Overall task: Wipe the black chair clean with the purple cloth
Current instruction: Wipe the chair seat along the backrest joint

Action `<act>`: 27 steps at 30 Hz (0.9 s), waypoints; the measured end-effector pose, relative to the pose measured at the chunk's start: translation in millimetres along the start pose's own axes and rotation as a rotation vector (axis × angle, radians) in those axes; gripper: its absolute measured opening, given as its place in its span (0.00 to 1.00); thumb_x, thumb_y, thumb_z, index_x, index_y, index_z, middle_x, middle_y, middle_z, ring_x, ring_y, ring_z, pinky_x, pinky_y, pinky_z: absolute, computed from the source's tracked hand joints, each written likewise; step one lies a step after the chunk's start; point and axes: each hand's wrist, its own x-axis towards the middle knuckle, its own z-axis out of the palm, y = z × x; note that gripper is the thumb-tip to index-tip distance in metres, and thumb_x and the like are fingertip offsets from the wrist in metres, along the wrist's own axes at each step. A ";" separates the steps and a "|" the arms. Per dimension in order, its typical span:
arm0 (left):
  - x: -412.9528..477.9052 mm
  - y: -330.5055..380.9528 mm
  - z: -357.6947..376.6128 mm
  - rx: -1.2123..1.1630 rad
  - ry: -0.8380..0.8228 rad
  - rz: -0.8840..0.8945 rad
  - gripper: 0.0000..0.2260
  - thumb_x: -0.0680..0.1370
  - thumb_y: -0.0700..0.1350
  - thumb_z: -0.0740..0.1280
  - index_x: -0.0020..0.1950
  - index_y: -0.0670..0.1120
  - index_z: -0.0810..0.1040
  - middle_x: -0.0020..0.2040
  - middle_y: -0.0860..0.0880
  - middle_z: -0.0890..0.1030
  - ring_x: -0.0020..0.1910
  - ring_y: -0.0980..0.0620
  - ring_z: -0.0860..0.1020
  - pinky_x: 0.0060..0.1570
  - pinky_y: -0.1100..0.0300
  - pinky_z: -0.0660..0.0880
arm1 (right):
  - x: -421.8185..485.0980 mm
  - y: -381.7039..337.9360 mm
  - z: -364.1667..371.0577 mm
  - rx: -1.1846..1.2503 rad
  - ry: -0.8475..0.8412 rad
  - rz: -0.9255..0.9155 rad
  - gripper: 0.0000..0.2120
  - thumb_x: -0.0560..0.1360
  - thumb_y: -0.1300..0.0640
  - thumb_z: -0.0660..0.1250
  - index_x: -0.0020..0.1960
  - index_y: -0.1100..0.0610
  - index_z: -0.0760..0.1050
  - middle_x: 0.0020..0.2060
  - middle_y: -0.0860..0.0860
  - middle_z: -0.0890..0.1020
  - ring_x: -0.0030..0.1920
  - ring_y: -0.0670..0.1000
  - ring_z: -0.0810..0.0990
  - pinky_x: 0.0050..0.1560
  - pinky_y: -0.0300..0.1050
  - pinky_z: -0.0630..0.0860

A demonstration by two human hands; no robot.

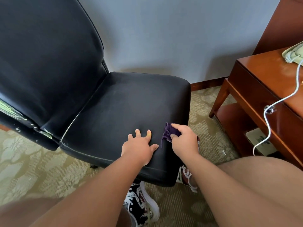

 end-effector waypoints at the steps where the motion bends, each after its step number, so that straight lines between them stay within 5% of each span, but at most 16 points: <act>1: 0.6 0.7 -0.4 0.006 -0.003 -0.002 0.29 0.79 0.67 0.49 0.78 0.61 0.45 0.80 0.46 0.50 0.75 0.39 0.56 0.44 0.50 0.70 | 7.9 -0.2 -1.4 0.014 0.001 0.021 0.19 0.76 0.64 0.69 0.65 0.52 0.79 0.61 0.48 0.79 0.61 0.51 0.77 0.59 0.37 0.68; 12: 8.2 19.3 -14.2 -0.006 -0.010 -0.038 0.31 0.78 0.68 0.50 0.78 0.58 0.48 0.79 0.41 0.53 0.73 0.34 0.62 0.54 0.46 0.72 | -0.6 11.4 -14.5 -0.064 -0.013 0.021 0.19 0.76 0.59 0.69 0.67 0.51 0.78 0.60 0.49 0.79 0.61 0.52 0.76 0.59 0.37 0.66; 18: 7.1 20.8 -35.6 -0.065 -0.075 -0.036 0.31 0.78 0.68 0.52 0.79 0.58 0.50 0.79 0.43 0.56 0.71 0.40 0.67 0.57 0.47 0.72 | -38.2 9.5 -23.3 -0.047 -0.047 0.128 0.19 0.75 0.56 0.69 0.65 0.49 0.80 0.58 0.49 0.81 0.59 0.52 0.78 0.62 0.44 0.74; 23: -8.7 -10.7 -42.7 -0.295 -0.035 0.112 0.30 0.77 0.68 0.56 0.77 0.62 0.56 0.79 0.54 0.54 0.77 0.48 0.57 0.69 0.49 0.63 | -48.4 1.1 -33.2 0.043 -0.180 0.242 0.23 0.73 0.57 0.64 0.68 0.47 0.77 0.58 0.49 0.81 0.54 0.51 0.80 0.56 0.47 0.78; 27: -38.2 -42.7 -27.6 -0.233 -0.038 0.290 0.38 0.70 0.73 0.59 0.76 0.67 0.50 0.80 0.58 0.46 0.78 0.51 0.48 0.72 0.46 0.55 | -57.0 -4.0 -34.6 -0.153 -0.362 0.220 0.33 0.75 0.60 0.58 0.78 0.46 0.61 0.70 0.55 0.68 0.64 0.58 0.74 0.65 0.53 0.73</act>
